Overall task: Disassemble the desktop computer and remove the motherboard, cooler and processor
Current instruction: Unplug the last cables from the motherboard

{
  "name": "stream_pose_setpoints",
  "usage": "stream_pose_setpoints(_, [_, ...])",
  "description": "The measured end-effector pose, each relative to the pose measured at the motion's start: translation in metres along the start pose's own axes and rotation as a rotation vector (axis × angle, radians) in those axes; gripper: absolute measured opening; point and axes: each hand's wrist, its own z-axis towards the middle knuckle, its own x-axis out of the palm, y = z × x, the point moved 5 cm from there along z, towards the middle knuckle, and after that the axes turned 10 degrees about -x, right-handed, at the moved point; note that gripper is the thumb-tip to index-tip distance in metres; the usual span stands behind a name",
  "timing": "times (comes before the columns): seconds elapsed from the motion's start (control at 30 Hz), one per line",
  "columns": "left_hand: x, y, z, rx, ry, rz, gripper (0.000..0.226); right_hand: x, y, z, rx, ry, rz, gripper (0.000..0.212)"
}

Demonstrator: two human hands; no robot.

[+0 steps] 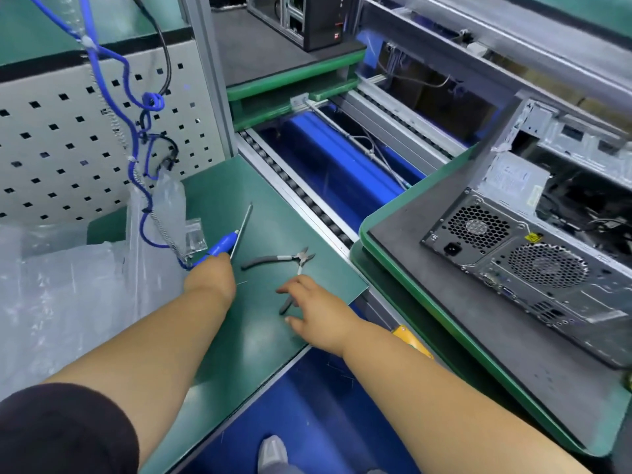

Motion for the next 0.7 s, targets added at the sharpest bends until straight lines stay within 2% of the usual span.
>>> stream_pose_setpoints(0.27, [-0.005,-0.009,-0.001,0.046,-0.005,-0.044,0.057,-0.029,-0.011,-0.016,0.056,-0.069,-0.017,0.049])
stream_pose_setpoints(0.43, [-0.039,-0.044,-0.015,0.116,-0.076,-0.180,0.028,-0.064,-0.010,-0.037,0.093,-0.150,-0.036,0.048])
stream_pose_setpoints(0.57, [-0.088,-0.100,-0.047,0.285,-0.149,-0.407,0.023,-0.110,-0.007,-0.065,0.135,-0.281,-0.060,0.046])
stream_pose_setpoints(0.7, [-0.136,-0.163,-0.090,0.587,-0.226,-0.637,0.012,-0.166,-0.003,-0.105,0.161,-0.459,-0.125,0.040])
